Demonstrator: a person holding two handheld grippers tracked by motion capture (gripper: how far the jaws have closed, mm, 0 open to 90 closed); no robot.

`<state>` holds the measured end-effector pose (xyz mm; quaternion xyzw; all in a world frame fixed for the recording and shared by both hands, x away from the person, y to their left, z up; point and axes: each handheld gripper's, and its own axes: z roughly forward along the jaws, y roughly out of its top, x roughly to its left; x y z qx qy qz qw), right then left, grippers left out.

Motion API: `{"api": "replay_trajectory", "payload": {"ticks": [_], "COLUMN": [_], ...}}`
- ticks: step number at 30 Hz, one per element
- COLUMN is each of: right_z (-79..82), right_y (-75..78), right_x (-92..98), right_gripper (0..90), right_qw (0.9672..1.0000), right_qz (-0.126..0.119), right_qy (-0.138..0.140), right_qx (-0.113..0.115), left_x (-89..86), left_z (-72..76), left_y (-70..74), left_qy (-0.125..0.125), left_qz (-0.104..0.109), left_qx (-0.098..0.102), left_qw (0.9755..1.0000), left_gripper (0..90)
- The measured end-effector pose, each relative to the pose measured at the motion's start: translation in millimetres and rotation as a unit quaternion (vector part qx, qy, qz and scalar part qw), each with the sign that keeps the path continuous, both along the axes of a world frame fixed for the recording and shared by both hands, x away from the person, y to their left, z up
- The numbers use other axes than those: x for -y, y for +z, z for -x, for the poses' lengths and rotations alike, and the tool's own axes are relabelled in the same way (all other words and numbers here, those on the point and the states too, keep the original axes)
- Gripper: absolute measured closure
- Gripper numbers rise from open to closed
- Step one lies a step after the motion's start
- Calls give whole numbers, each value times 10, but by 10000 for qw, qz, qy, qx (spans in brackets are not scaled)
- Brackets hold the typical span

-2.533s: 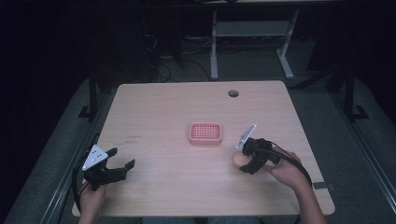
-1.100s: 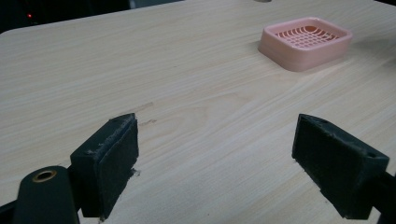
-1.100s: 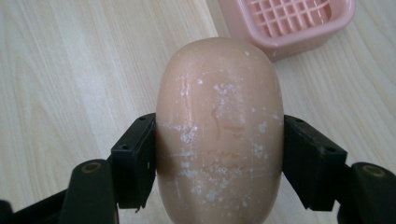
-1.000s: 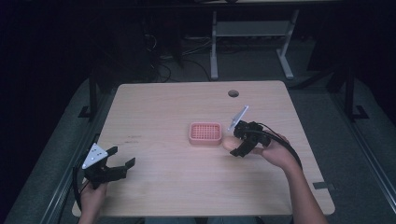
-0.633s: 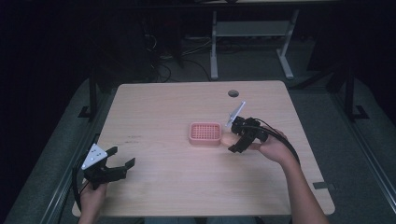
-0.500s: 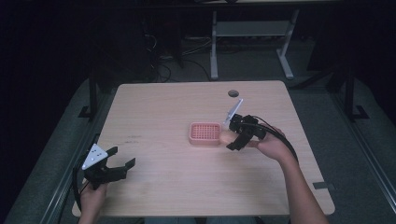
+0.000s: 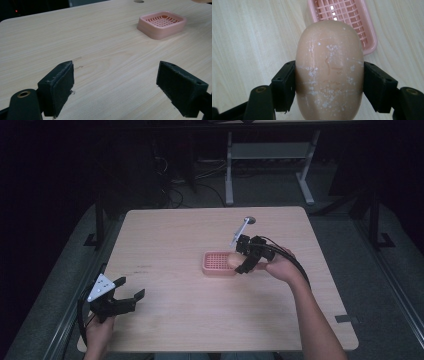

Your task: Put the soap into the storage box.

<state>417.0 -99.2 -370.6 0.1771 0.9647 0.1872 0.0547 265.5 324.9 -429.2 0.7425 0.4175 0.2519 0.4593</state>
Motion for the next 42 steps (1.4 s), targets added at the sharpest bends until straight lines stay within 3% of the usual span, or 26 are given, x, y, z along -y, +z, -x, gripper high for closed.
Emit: {"api": "replay_trajectory", "payload": {"ticks": [13,32,42], "right_z": [-173,-361,-436], "right_y": [75,173,69], "right_x": [-234,-412,-475], "right_gripper": [321,321,321], "right_qw": [9998,9994,9993], "right_qz": [40,70,102], "right_qy": [186,294,344], "right_qx": [57,158,76], "left_x": [-6,-17,-18], "left_z": [9,8,6], "left_y": [11,7,3], "left_qy": [-4,38,35], "left_qz": [-5,29,20], "left_qx": [30,40,16], "left_qw": [10000,10000,10000], "left_gripper": [143,143,143]}}
